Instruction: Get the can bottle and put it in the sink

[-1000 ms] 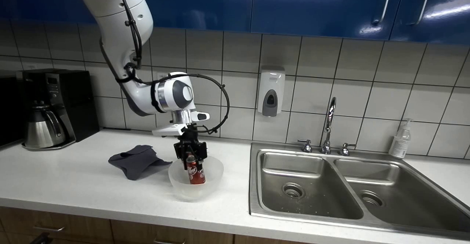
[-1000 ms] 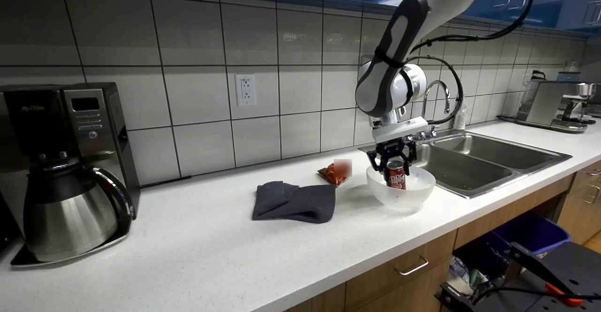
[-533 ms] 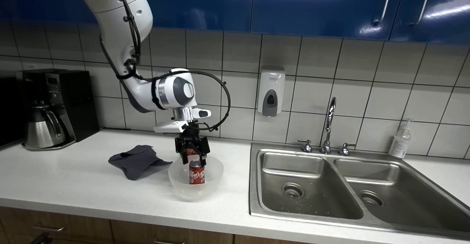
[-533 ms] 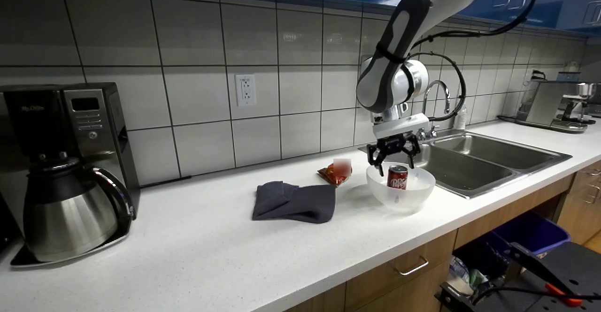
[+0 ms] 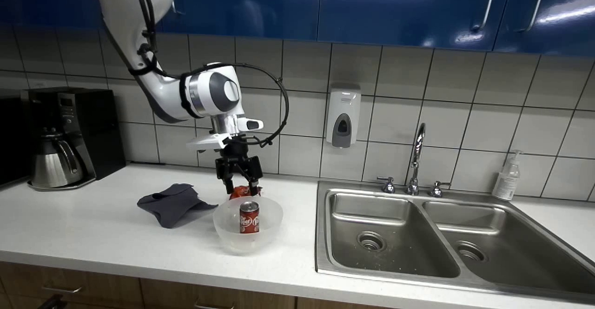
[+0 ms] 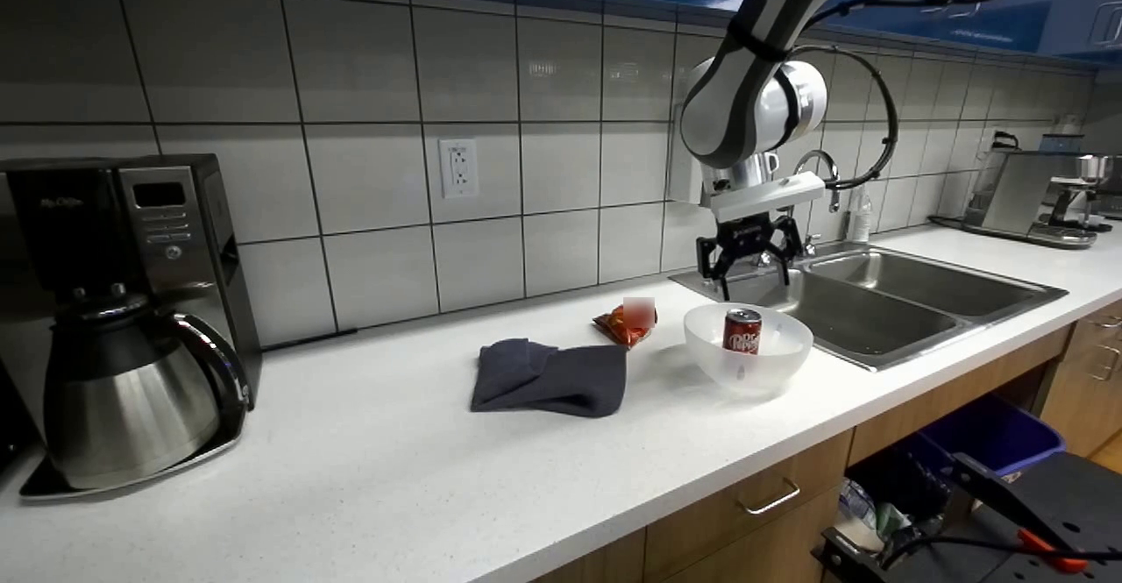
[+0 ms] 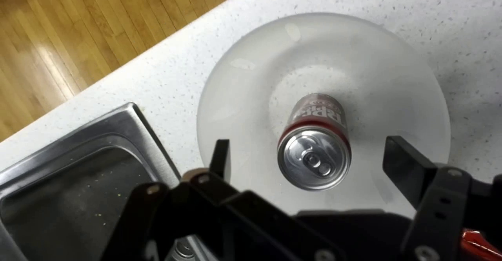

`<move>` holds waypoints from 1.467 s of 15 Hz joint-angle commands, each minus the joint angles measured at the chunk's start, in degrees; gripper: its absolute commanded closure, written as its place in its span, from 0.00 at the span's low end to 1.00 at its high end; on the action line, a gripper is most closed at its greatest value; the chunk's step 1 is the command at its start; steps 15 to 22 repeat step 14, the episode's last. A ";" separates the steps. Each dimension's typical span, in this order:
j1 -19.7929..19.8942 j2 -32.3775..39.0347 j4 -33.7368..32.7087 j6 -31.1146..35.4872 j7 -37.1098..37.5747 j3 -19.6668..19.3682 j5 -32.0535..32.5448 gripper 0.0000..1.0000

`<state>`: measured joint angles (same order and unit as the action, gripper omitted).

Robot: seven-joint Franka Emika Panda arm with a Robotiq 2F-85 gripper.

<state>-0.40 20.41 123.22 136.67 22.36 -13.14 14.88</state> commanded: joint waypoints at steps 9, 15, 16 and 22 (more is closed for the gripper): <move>1.18 -28.90 18.16 -14.45 5.76 4.67 9.68 0.00; 2.72 -26.37 16.31 -13.66 3.78 6.41 7.60 0.00; 2.72 -26.37 16.31 -13.66 3.78 6.41 7.60 0.00; 2.72 -26.37 16.31 -13.66 3.78 6.41 7.60 0.00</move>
